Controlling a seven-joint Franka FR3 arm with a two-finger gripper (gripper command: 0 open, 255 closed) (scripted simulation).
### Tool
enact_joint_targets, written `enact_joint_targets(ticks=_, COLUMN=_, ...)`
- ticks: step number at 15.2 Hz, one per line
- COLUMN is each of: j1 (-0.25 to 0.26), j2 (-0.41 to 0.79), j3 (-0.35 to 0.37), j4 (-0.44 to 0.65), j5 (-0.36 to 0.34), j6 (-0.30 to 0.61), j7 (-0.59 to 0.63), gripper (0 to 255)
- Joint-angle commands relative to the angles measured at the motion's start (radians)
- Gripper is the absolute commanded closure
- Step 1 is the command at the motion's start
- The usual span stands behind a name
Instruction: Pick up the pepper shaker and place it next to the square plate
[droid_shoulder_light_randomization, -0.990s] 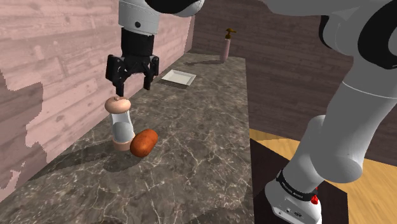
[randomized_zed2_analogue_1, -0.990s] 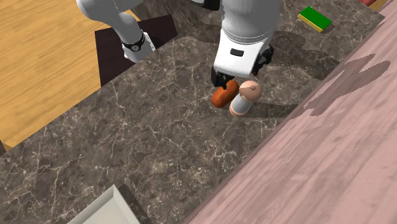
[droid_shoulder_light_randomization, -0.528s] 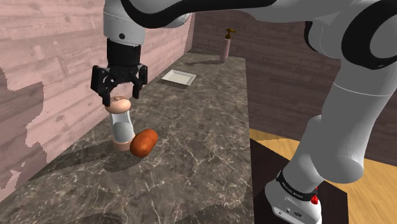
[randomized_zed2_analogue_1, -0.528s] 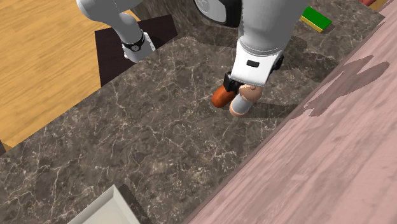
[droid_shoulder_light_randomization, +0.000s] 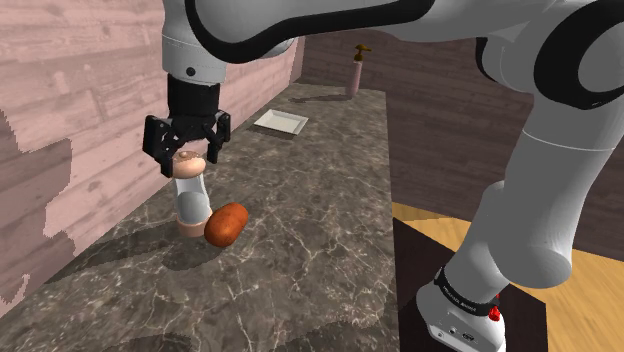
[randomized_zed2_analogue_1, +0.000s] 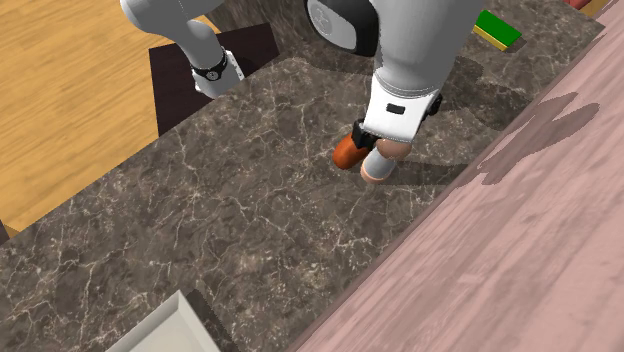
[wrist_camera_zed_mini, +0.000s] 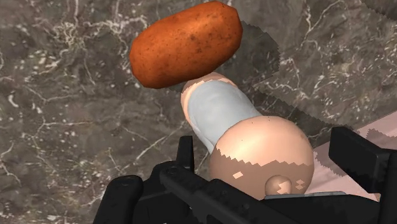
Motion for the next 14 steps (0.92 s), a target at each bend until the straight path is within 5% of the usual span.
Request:
enact_joint_targets(ticks=1, j1=0.0, j2=0.0, j3=0.0, j4=0.0, j5=0.0, j6=0.0, j7=0.0, gripper=0)
enact_joint_targets(ticks=2, j1=0.0, j2=0.0, j3=0.0, j4=0.0, j5=0.0, j6=0.0, j7=0.0, gripper=0)
enact_joint_targets(ticks=3, j1=0.0, j2=0.0, j3=0.0, j4=0.0, j5=0.0, j6=0.0, j7=0.0, gripper=255)
enact_joint_targets(ticks=14, j1=0.0, j2=-0.002, j3=0.0, j4=0.024, j5=0.0, j6=-0.026, j7=0.003, gripper=255)
